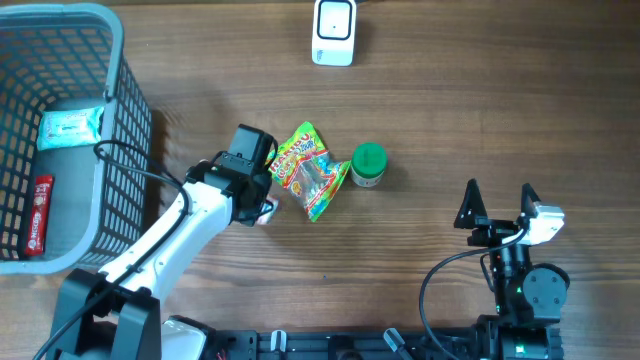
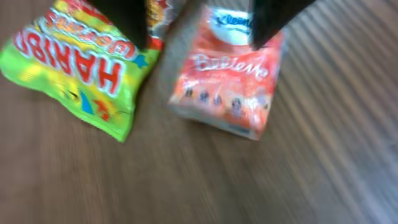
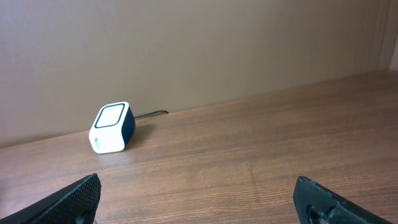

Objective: Scan the item barcode
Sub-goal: 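Place the tissue box on the table left of the Haribo bag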

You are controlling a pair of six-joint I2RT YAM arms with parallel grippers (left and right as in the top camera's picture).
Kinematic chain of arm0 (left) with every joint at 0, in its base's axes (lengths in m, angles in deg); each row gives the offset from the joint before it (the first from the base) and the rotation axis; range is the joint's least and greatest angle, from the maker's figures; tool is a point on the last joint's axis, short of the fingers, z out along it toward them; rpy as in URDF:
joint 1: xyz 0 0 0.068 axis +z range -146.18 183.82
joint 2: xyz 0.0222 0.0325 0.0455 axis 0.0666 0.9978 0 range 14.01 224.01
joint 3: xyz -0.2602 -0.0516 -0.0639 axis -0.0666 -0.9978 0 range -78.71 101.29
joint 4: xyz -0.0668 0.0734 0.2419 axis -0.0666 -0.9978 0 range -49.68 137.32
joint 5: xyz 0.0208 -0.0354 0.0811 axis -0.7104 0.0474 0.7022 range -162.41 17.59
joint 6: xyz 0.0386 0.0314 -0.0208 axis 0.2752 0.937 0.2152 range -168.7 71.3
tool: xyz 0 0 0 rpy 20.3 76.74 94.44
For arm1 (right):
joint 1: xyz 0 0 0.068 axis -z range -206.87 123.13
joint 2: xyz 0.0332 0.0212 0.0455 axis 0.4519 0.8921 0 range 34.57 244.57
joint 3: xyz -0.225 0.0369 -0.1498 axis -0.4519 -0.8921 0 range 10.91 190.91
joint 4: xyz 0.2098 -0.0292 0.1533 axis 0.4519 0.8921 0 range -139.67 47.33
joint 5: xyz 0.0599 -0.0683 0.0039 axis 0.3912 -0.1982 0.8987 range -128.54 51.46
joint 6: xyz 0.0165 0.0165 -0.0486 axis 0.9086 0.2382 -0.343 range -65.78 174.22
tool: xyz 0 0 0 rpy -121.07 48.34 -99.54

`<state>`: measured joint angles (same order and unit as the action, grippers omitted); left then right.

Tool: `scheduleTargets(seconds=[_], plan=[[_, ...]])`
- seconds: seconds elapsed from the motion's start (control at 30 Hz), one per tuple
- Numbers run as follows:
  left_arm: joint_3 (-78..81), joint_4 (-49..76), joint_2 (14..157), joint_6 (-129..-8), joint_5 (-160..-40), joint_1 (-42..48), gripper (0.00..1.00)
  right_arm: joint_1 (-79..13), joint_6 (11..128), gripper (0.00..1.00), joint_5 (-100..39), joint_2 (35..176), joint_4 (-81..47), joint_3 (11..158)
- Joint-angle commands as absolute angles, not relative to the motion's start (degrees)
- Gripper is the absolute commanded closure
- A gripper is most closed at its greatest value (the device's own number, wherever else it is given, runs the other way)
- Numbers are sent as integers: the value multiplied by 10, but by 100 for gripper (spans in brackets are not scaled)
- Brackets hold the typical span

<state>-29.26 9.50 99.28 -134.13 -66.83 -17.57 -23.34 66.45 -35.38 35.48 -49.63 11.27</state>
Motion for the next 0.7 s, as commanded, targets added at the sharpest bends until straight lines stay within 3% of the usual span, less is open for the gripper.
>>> scheduleTargets(seconds=[0.0, 0.2, 0.3, 0.43, 0.53, 0.67], plan=[[-286, 107, 977, -1319, -685, -182, 20, -235, 658, 0, -359, 354, -497, 112], [-175, 94, 894, -1175, -684, -181, 0, -235, 658, 0, -359, 354, -497, 112], [-89, 86, 851, -1062, -670, -181, 0, -235, 658, 0, -359, 354, -497, 112], [0, 72, 805, -954, -548, -180, 0, -235, 658, 0, -359, 354, -497, 112], [22, 73, 768, -937, -429, -153, 0, -235, 658, 0, -359, 354, -497, 112], [22, 69, 727, -937, -391, -52, 0, -235, 658, 0, -359, 354, -497, 112]])
